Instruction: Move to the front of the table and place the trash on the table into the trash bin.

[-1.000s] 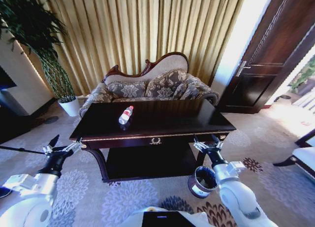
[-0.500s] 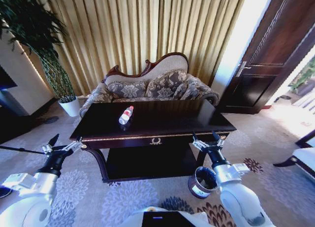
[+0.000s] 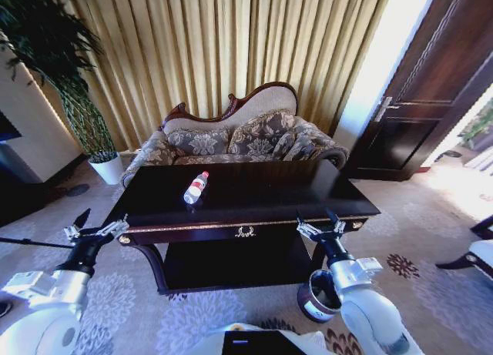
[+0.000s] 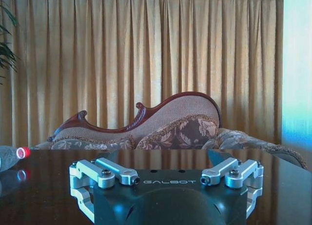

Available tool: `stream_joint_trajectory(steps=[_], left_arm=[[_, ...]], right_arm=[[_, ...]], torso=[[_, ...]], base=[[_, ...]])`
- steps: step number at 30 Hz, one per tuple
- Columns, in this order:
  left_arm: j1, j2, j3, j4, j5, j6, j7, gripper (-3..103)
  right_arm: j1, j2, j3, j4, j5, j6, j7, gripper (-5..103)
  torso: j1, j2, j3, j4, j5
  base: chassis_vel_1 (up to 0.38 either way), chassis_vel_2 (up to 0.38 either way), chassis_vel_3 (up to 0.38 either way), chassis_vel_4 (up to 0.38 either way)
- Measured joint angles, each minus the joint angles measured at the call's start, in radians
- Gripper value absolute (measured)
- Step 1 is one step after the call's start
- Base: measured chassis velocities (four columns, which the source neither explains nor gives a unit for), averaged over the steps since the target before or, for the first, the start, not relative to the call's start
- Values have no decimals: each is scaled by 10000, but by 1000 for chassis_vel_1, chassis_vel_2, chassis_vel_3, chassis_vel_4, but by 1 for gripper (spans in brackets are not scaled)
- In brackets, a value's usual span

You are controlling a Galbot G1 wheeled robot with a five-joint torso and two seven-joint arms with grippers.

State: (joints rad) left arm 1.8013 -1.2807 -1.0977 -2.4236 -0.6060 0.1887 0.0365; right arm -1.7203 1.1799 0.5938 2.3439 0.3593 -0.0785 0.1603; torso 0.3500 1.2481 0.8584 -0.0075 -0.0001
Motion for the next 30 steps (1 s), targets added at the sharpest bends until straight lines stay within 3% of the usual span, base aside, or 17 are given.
stream_joint_trajectory(steps=[10,14,17,18,20,23,26,30], left_arm=[[-355,298,11,102,-228,67,-248,100],[-1216,884,123,244,-462,628,-890,100],[-2103,1838,470,269,-933,1546,-1984,100],[-2103,1838,470,269,-933,1546,-1984,100],[-2729,2562,738,321,-1385,2167,-2557,100],[-3480,3467,1099,629,-1681,2613,-2718,100],[-3866,3909,1365,818,-1963,2875,-2814,100],[-4577,4265,2101,1106,-2473,3336,-3450,100]], right_arm=[[107,-70,-133,89,223,-108,444,100],[105,-39,-146,84,238,-111,460,100],[93,22,-150,93,239,-113,462,100],[93,22,-150,93,239,-113,462,100],[113,75,-150,105,233,-112,462,100],[128,169,-165,103,201,-113,463,100],[112,229,-197,76,175,-113,462,100],[104,304,-248,0,87,-113,460,100]], torso=[[-6,4,-3,4,0],[-5,3,-3,-3,-1],[-3,3,-1,1,-3],[-3,3,-1,1,-3],[-4,2,-1,0,-2],[-4,3,-2,-2,-1],[-4,3,-1,0,1],[-4,2,0,1,-2]], base=[[-15,14,11,-25],[0,0,0,0],[0,0,0,0],[0,0,0,0],[0,0,0,0],[0,0,0,0],[0,0,0,0],[0,0,0,0]])
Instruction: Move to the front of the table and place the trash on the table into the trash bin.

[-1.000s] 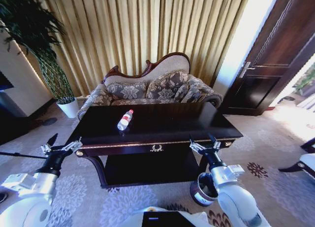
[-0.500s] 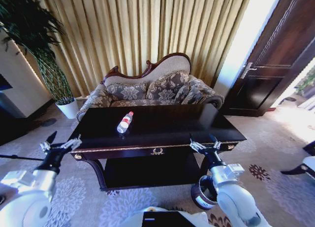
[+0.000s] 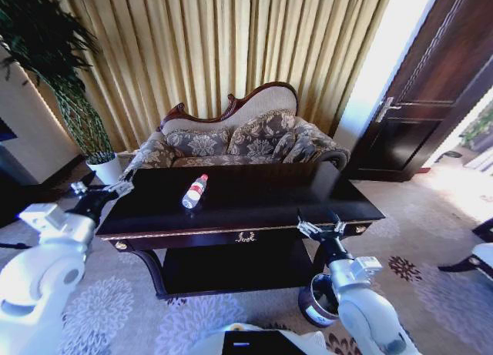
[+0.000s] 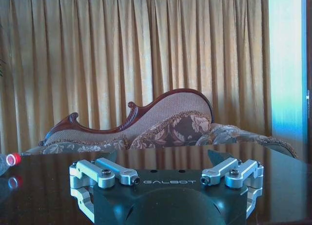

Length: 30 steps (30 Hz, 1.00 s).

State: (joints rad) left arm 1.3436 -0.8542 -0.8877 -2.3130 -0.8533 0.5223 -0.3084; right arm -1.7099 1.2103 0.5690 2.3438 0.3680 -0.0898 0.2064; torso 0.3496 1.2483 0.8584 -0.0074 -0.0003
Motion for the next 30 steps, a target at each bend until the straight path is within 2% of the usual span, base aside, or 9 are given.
stream_joint_trajectory(steps=[3,5,8,10,13,14,20,24,30], left_arm=[[-762,71,977,321,-118,214,-428,100],[-893,71,1165,375,-119,234,-492,100],[-1968,3,2688,871,-131,434,-988,100],[-2260,-33,3044,1022,-130,464,-1044,100],[-3165,-187,4254,1464,-112,636,-1149,100],[-3165,-187,4254,1464,-112,636,-1149,100],[-4016,-316,5607,1925,-188,1040,-1214,100],[-4330,-338,6351,1978,-472,1826,-1639,100],[-4539,-378,6810,2369,-637,1949,-1881,100]], right_arm=[[-1,40,-37,-75,-56,0,-1,100],[0,43,-36,-88,-59,0,-1,100],[-9,42,115,-198,-63,0,-1,100],[-23,42,163,-213,-62,0,-1,100],[-100,41,251,-246,-61,0,-9,100],[-100,41,251,-246,-61,0,-9,100],[-108,56,145,-320,-99,0,-11,100],[-98,53,202,-350,-104,0,-11,100],[-103,92,336,-349,-104,2,-8,100]], torso=[[0,0,0,0,0],[0,0,0,-1,1],[0,0,0,-1,3],[0,0,0,-3,2],[1,0,0,-3,2],[1,0,0,-3,2],[1,0,-1,-1,3],[1,0,-1,-1,3],[1,0,-1,-2,2]], base=[[0,0,0,0],[0,0,0,0],[0,0,0,0],[0,0,0,0],[0,0,0,0],[0,0,0,0],[0,0,0,0],[0,0,0,0],[0,0,0,0]])
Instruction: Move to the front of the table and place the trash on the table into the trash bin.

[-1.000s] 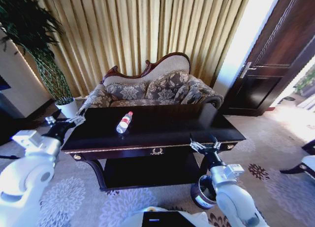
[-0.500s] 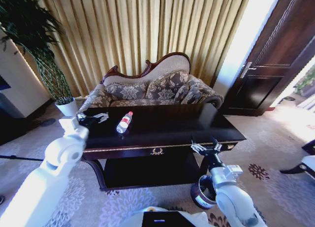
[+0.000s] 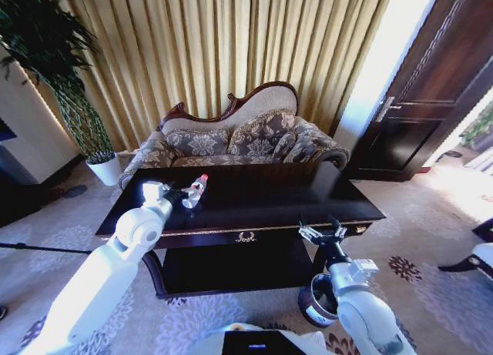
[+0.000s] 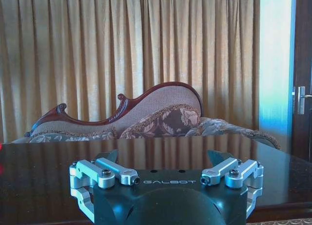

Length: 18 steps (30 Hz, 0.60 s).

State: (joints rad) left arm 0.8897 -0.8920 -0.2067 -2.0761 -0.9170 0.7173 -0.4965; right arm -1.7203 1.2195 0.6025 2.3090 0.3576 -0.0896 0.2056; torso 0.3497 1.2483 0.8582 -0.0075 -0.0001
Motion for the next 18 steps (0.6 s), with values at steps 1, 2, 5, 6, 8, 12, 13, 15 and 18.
stream_joint_trajectory(steps=[1,2,5,6,8,12,13,15,18], left_arm=[[-36,-12,64,92,-3,0,-2,100],[-69,-35,115,178,-11,0,-2,100],[-119,-98,185,348,-12,0,0,100],[-128,-140,202,436,-12,0,12,100],[-133,-208,226,580,-10,-3,41,100],[-180,-274,248,800,30,-10,176,100],[-211,-296,261,893,78,-14,245,100],[-246,-322,275,978,131,-19,306,100],[-330,-388,319,1176,203,-29,389,100]], right_arm=[[-1,13,9,0,0,1,1,100],[0,20,14,-4,0,2,0,100],[13,32,15,-68,0,7,2,100],[33,37,13,-117,-1,11,3,100],[67,41,6,-214,-8,18,4,100],[103,31,-10,-267,-12,23,6,100],[124,21,-16,-277,-12,23,7,100],[143,10,-21,-289,-9,24,7,100],[196,-34,-23,-371,5,25,9,100]], torso=[[0,0,0,0,0],[0,0,0,1,-1],[0,0,1,1,0],[0,0,0,1,0],[0,0,0,1,0],[0,0,0,1,0],[0,0,0,0,0],[0,0,1,1,-1],[0,0,0,0,0]], base=[[0,0,0,0],[0,0,0,0],[0,0,0,0],[0,0,0,0],[0,0,0,0],[0,0,0,0],[0,0,0,0],[0,0,0,0],[0,0,0,0]])
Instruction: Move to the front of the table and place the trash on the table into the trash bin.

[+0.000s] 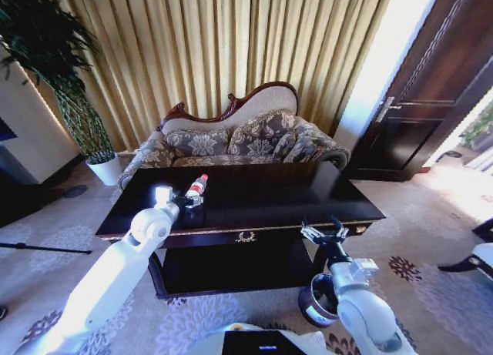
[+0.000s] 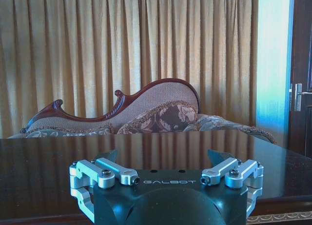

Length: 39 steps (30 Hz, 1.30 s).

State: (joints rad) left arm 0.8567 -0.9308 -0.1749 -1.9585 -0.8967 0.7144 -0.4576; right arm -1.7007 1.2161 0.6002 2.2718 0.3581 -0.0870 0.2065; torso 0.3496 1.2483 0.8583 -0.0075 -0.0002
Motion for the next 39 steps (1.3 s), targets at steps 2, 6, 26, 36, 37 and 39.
stream_joint_trajectory(steps=[2,6,26,36,37,39], left_arm=[[-34,-36,24,81,12,-3,41,100],[-71,-178,105,249,-15,-10,228,101],[64,-421,20,388,353,-357,498,43],[91,71,265,380,3384,-3427,1707,32],[84,162,296,396,3851,-3929,1862,32],[70,277,328,424,4443,-4518,2091,32]], right_arm=[[24,-23,0,-44,11,0,1,100],[127,-135,1,-188,48,2,10,100],[291,-459,27,-310,290,4,46,100],[541,-1344,-130,385,1797,-195,258,100],[662,-1568,-184,509,2231,-240,299,100],[852,-1860,-292,650,2763,-276,315,100]], torso=[[0,0,0,0,0],[0,0,0,0,0],[0,0,0,0,-2],[0,1,0,-1,-1],[0,1,0,-1,-1],[0,0,0,0,0]], base=[[0,0,0,0],[0,0,0,0],[0,0,0,0],[0,0,0,0],[0,0,0,0],[0,0,0,0]])
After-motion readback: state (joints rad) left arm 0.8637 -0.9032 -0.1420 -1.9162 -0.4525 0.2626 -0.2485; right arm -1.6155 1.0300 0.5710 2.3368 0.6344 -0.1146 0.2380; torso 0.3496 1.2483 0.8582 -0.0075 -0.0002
